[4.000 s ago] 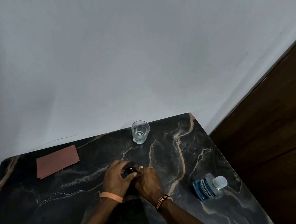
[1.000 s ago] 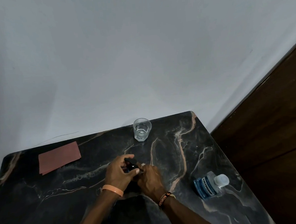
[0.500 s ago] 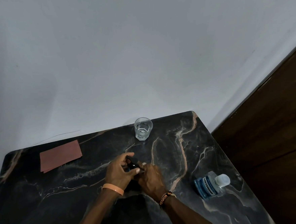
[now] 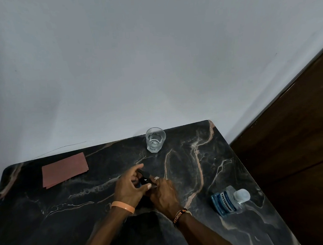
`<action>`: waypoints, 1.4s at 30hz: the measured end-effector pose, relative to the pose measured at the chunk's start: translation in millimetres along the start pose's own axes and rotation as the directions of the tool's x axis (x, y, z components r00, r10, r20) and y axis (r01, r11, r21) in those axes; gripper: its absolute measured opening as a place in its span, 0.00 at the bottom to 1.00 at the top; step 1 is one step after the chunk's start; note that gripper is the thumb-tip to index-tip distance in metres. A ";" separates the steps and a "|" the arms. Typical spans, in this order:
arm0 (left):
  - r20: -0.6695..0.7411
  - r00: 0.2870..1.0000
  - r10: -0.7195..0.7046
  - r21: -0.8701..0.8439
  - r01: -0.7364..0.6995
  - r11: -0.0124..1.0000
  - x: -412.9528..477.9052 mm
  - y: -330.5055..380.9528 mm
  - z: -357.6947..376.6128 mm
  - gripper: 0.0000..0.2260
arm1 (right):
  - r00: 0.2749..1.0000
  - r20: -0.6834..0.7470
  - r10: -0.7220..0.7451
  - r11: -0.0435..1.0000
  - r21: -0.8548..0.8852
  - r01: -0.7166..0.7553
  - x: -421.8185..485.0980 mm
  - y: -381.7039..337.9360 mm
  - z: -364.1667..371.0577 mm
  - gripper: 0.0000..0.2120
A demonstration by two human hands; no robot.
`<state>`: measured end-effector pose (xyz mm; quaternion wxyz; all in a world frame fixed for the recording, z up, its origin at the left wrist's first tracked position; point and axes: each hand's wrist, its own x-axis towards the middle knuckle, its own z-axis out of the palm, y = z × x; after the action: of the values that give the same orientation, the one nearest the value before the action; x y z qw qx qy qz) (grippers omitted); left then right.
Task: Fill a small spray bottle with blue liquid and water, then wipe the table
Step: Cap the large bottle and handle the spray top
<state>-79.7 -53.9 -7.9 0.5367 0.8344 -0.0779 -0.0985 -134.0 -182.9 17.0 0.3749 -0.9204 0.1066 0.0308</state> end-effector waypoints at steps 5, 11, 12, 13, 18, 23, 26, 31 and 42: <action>-0.014 1.000 0.017 -0.014 -0.017 1.000 -0.2 -3.3 1.7 0.34 | 1.000 -0.015 -0.014 1.000 -0.009 0.014 -0.2 -0.6 0.4 0.07; 0.007 0.999 0.048 -0.033 -0.048 0.998 -2.0 -11.6 4.0 0.32 | 1.000 -0.009 -0.029 1.000 0.001 0.029 -0.3 1.8 0.4 0.09; -0.011 0.999 0.050 -0.041 -0.050 0.998 -3.4 -13.2 5.2 0.31 | 1.000 -0.019 -0.024 1.000 0.001 0.024 -0.9 1.6 0.0 0.10; -0.031 0.998 0.051 -0.046 -0.052 0.998 -4.7 -14.3 7.0 0.29 | 0.999 -0.033 -0.026 1.000 -0.003 0.026 -1.2 1.2 -0.4 0.10; -0.075 0.995 0.072 -0.027 -0.074 0.997 -2.0 -17.4 11.0 0.28 | 0.996 -0.061 -0.071 0.997 -0.044 0.068 0.6 2.4 0.0 0.10; -0.059 0.995 0.083 -0.025 -0.085 0.996 -1.3 -20.4 8.4 0.30 | 0.992 -0.090 -0.083 0.996 0.005 0.084 -0.1 1.0 0.3 0.09; -0.063 0.995 0.073 -0.019 -0.074 0.997 -0.9 -20.6 9.0 0.29 | 0.996 -0.074 -0.050 0.998 0.022 0.052 -0.4 2.5 0.7 0.09; -0.060 0.997 0.053 0.020 -0.052 0.998 -4.6 -18.9 6.6 0.24 | 0.999 -0.031 -0.020 1.000 -0.004 0.020 -0.6 3.4 -0.3 0.10; -0.028 0.997 0.065 -0.028 -0.066 0.997 -25.3 3.1 3.8 0.37 | 0.982 0.146 0.123 0.992 -0.056 -0.116 -10.0 8.2 -8.9 0.44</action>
<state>-105.3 -52.5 -4.6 0.5526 0.8248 -0.0964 -0.0707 -145.8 -193.1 19.1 0.3574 -0.9161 0.1325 0.1246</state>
